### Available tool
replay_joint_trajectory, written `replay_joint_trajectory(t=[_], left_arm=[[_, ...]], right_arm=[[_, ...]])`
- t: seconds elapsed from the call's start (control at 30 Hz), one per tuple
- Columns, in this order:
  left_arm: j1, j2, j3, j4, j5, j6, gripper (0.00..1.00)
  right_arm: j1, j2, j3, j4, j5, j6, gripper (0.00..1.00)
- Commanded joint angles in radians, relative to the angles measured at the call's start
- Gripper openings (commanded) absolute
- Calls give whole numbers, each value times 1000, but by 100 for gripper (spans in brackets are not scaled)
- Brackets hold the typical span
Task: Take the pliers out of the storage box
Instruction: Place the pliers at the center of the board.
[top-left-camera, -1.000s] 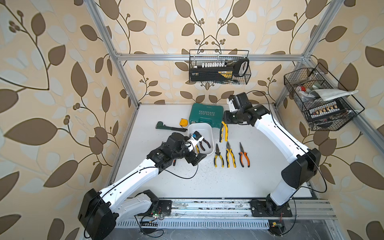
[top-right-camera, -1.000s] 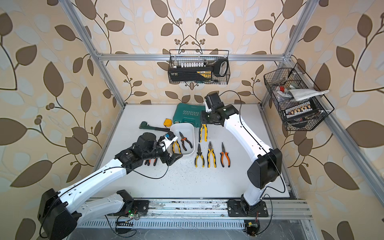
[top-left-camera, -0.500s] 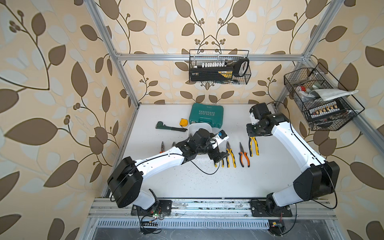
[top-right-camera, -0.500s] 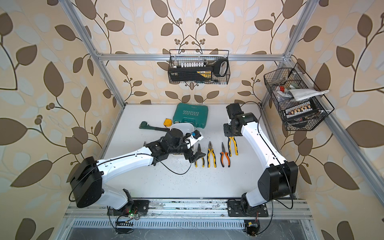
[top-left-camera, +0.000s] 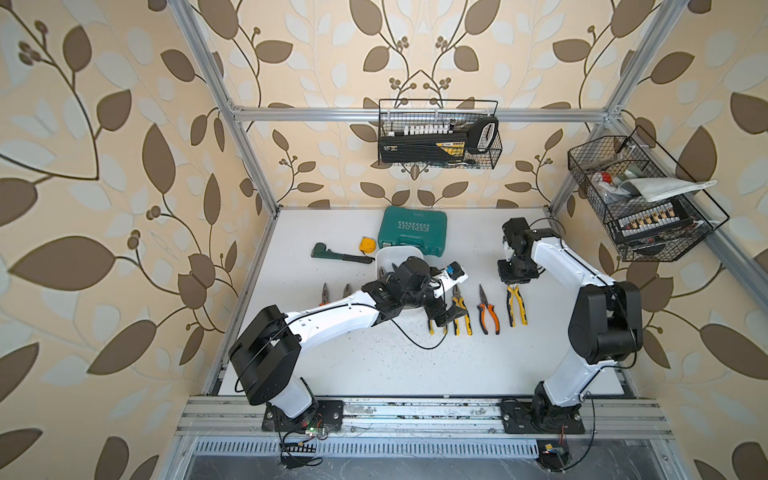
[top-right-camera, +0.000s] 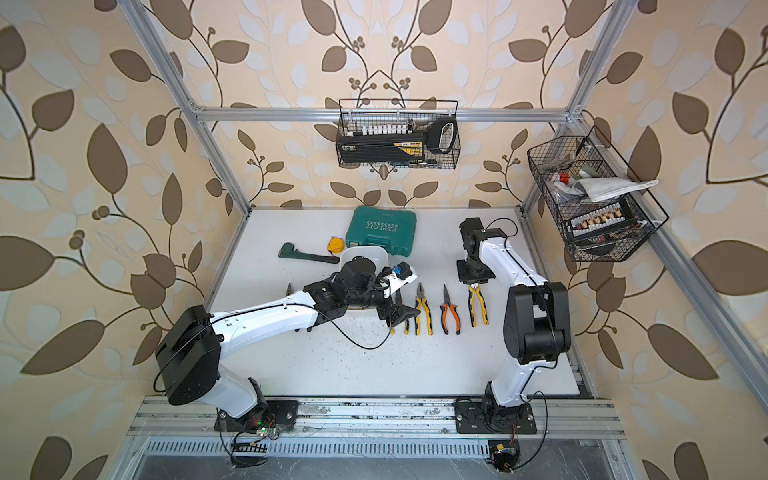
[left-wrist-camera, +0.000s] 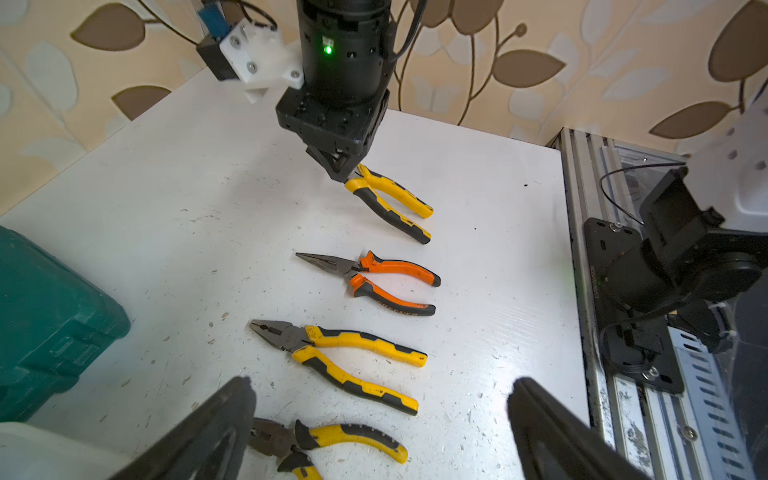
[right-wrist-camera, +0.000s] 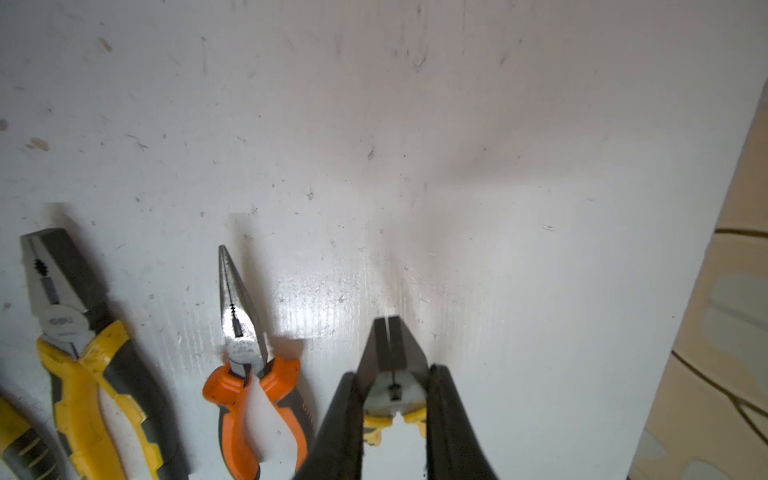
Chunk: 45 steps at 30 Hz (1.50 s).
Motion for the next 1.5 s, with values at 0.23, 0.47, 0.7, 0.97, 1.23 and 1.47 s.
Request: replay_joint_trajectory(t=[0.23,0.47,0.7,0.97,1.23,1.47], left_arm=[[-8,-52,-15,23,-2,27,99],[-8,-91,-52,18,-70,6,99],[-8,-192,-115,-52,-174,-18,99],[17,-381,-208,-227,-375,-123,99],[54,-620,-269,-451,-516,-172,99],[96,-685,-260,-624,-648,-403,99]], right_arm=[[-8,143,-8,62,-48,28,0],[-7,158,-20,83,-48,64,26],[-6,107,-25,82,-49,91,37],[86,-136,-93,209,-105,116,54],[340,-160,-28,309,-142,191,56],[552,67,185,293,-100,163,49]])
